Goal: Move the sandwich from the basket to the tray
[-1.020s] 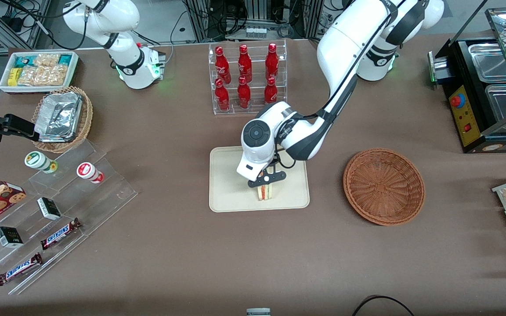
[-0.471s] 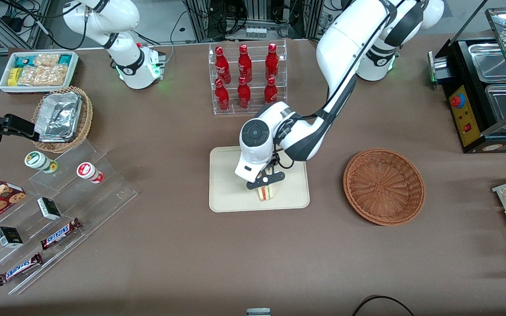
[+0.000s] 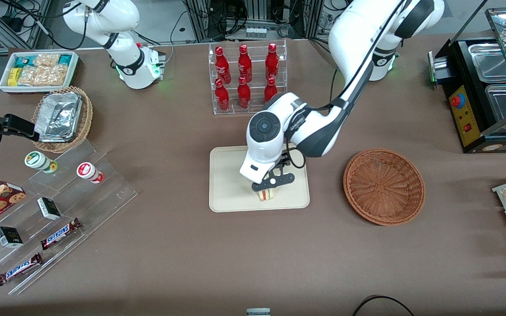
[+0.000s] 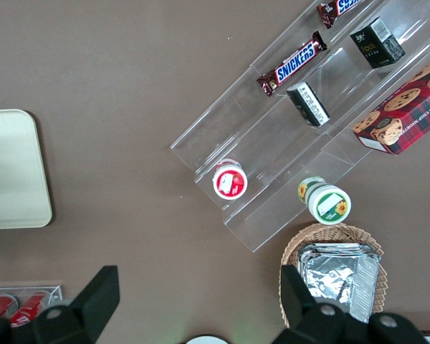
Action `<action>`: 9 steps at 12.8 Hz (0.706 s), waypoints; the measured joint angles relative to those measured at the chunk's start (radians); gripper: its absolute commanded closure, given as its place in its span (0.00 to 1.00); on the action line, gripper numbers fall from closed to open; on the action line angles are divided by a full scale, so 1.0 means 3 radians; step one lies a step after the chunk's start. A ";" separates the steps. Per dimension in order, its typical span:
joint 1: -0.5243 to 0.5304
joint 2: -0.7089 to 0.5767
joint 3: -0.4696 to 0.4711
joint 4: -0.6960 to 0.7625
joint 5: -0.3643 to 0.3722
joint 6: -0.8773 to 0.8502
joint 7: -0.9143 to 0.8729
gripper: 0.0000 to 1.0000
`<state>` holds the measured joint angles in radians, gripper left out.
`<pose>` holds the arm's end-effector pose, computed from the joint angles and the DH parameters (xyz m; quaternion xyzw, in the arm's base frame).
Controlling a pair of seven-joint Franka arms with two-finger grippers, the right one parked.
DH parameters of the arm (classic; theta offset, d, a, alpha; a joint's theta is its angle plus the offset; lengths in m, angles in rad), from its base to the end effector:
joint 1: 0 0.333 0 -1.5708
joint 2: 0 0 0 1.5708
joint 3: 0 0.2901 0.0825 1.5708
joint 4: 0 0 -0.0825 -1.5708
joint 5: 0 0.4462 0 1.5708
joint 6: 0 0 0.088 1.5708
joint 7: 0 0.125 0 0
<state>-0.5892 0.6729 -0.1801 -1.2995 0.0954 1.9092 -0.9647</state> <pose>0.5746 -0.5107 0.2855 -0.9947 -0.0982 0.0261 0.0124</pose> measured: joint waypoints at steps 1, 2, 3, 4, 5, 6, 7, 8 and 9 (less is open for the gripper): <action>0.0052 -0.0075 0.0007 0.0001 0.0000 -0.0169 0.0141 0.00; 0.0141 -0.0158 0.0009 0.0000 0.0000 -0.0344 0.0240 0.00; 0.0238 -0.0237 0.0015 -0.0005 0.0004 -0.0472 0.0341 0.00; 0.0364 -0.0314 0.0021 -0.0017 0.0007 -0.0551 0.0497 0.00; 0.0522 -0.0389 0.0024 -0.0035 0.0007 -0.0619 0.0724 0.00; 0.0692 -0.0467 0.0026 -0.0064 0.0006 -0.0672 0.0949 0.00; 0.0854 -0.0541 0.0026 -0.0101 0.0004 -0.0732 0.1126 0.00; 0.0983 -0.0604 0.0024 -0.0136 0.0001 -0.0768 0.1273 0.00; 0.1097 -0.0665 0.0022 -0.0183 -0.0023 -0.0780 0.1440 0.00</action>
<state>-0.2602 0.4734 -0.1734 -1.3543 0.0884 1.6751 -0.5326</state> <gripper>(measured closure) 0.000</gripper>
